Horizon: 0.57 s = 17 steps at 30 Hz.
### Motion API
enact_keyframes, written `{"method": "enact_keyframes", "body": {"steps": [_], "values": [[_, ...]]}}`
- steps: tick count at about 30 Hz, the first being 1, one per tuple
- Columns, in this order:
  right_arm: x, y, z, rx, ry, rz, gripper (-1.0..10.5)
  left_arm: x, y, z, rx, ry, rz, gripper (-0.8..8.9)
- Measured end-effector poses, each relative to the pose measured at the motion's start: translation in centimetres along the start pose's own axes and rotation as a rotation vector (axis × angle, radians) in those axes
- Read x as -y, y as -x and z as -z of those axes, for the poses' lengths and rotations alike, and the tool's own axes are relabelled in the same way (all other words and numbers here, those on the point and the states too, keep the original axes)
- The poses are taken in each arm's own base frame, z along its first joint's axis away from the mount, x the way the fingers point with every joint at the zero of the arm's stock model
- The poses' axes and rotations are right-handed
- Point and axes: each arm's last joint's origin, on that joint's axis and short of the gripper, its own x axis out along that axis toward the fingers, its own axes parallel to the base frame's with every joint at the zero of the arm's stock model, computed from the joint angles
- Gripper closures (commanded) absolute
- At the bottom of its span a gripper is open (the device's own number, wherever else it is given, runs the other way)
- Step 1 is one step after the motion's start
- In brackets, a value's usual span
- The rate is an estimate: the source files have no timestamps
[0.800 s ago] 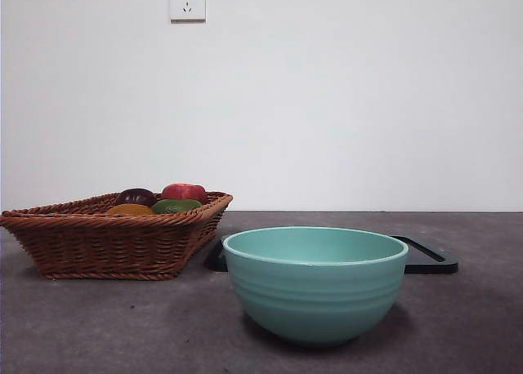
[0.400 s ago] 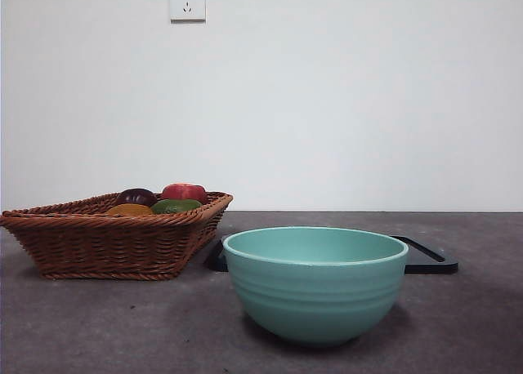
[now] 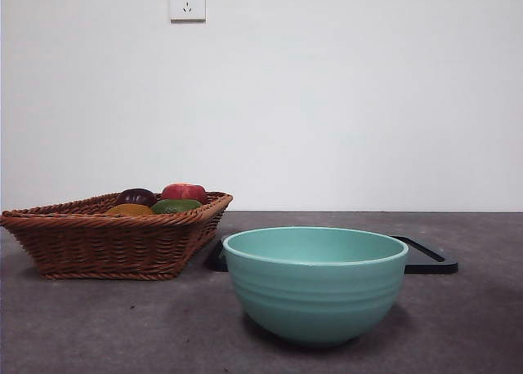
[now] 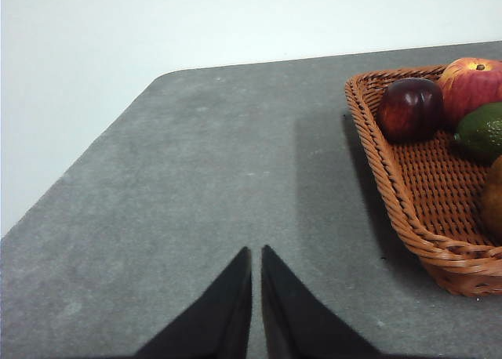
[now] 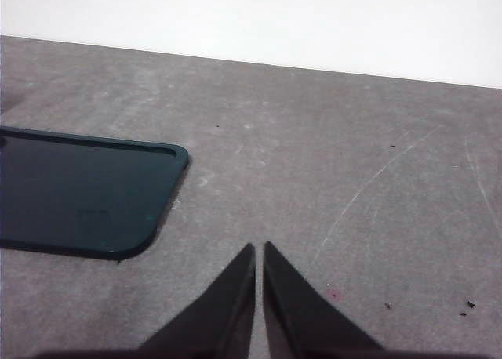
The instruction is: Pick up the wifruite, put it on the bowl, pick up the plate, put it on desk
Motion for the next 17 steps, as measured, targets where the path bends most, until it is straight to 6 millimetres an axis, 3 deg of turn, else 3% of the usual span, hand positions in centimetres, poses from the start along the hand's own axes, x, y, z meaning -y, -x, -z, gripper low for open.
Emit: {"method": "enact_keyframes", "body": {"steps": [17], "values": [[0.0,0.0,0.0,0.0,0.0,0.0,9.4,0.0,0.0,0.0,0.0,0.0,0.0,7.94]]}}
